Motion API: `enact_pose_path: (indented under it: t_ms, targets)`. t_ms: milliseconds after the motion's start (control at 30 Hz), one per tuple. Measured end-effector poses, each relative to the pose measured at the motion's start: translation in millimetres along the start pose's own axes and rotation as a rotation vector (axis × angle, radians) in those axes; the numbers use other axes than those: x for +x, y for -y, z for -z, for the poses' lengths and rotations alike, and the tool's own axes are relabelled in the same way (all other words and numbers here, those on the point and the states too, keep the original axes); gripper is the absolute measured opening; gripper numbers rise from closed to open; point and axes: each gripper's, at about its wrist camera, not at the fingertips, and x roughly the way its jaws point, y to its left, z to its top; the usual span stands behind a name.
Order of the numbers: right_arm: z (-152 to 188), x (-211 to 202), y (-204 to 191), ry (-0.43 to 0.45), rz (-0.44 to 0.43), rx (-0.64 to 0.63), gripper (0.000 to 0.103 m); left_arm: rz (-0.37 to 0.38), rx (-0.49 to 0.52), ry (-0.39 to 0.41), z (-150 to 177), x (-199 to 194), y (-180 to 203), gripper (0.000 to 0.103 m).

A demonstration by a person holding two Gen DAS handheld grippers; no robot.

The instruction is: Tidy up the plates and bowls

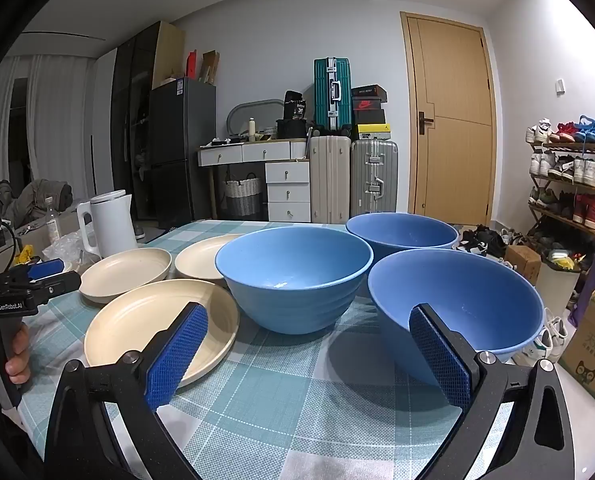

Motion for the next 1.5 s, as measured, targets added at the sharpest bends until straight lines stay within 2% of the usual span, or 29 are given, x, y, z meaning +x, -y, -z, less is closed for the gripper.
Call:
enact_pose_path:
  t_ms: [1500]
  targets:
    - [1.4, 1.1, -4.2, -0.003, -0.006, 0.006, 0.103, -0.004, 0.005, 0.000, 0.9, -1.0, -1.9, 0.103]
